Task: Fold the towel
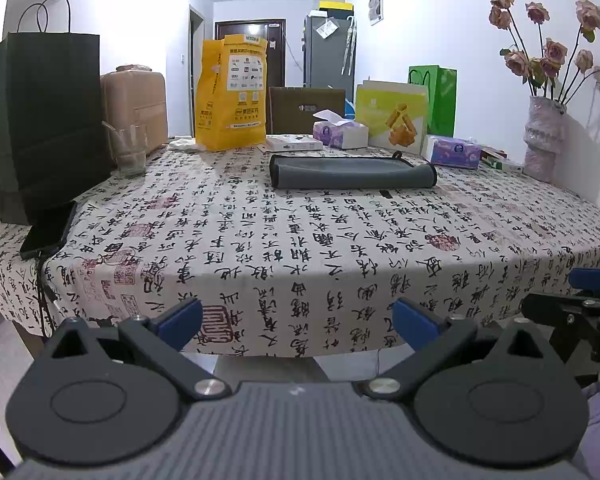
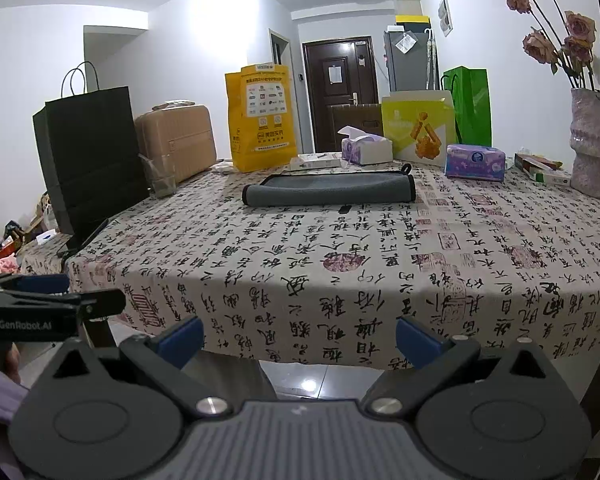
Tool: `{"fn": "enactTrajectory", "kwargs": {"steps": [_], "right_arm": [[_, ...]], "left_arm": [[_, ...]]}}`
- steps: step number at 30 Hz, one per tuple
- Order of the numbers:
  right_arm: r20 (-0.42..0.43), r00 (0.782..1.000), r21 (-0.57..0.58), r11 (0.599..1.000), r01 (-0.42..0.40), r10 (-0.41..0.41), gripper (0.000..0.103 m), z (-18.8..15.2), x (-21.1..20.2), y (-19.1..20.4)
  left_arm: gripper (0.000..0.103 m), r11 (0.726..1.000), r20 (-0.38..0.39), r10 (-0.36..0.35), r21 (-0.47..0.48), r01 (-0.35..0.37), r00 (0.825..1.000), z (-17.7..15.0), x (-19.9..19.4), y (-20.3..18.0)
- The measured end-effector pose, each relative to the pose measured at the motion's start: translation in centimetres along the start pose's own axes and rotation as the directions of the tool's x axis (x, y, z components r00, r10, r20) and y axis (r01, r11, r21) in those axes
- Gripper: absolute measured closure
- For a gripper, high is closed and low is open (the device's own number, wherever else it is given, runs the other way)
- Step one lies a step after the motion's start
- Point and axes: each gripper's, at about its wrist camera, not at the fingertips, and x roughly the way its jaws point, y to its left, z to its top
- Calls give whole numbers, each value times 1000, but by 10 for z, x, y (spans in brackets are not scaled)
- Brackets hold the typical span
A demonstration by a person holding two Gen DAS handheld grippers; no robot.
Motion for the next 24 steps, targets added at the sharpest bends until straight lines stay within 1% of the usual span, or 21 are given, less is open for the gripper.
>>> {"fn": "enactTrajectory", "kwargs": {"steps": [24], "right_arm": [[5,1000,3,1000,3,-3,0,-1,0,-1]], "left_arm": [[0,1000,-2,1,1,-1,1000,-1,1,-1]]}}
